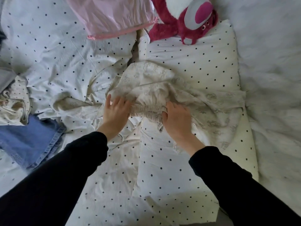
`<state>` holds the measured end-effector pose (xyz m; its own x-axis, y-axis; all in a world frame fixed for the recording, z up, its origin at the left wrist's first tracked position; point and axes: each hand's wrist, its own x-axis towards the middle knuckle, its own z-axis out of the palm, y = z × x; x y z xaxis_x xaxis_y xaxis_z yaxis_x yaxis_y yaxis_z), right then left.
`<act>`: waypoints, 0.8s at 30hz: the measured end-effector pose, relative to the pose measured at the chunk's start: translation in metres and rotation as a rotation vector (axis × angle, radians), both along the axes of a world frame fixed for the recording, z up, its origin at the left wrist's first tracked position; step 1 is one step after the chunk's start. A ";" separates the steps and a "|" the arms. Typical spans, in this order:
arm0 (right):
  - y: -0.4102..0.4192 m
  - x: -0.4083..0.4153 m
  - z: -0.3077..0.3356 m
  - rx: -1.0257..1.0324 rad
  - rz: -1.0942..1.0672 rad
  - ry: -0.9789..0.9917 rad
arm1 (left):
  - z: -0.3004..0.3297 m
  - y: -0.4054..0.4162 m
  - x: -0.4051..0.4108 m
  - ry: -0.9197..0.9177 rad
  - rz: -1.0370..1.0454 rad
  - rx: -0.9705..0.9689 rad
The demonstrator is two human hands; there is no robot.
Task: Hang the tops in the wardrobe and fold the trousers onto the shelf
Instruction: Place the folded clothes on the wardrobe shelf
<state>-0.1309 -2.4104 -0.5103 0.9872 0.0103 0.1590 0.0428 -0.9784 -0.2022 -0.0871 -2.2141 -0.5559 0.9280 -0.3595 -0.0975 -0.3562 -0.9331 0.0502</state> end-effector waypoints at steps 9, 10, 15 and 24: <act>-0.044 0.018 0.093 0.038 -0.272 0.248 | 0.132 0.038 0.037 0.151 0.117 -0.535; -0.047 0.023 0.109 0.066 -0.314 0.256 | 0.152 0.042 0.044 0.160 0.137 -0.606; -0.060 0.053 0.214 0.204 -0.360 0.351 | 0.260 0.049 0.071 0.186 0.210 -0.796; -0.066 0.078 0.487 0.279 -0.353 0.102 | 0.521 0.050 0.082 0.029 0.083 -1.093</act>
<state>-0.0525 -2.4768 -0.0237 0.9332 -0.3591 0.0100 -0.3173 -0.8370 -0.4458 -0.0046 -2.1645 -0.0354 0.9559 -0.2016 0.2135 -0.2794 -0.4007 0.8726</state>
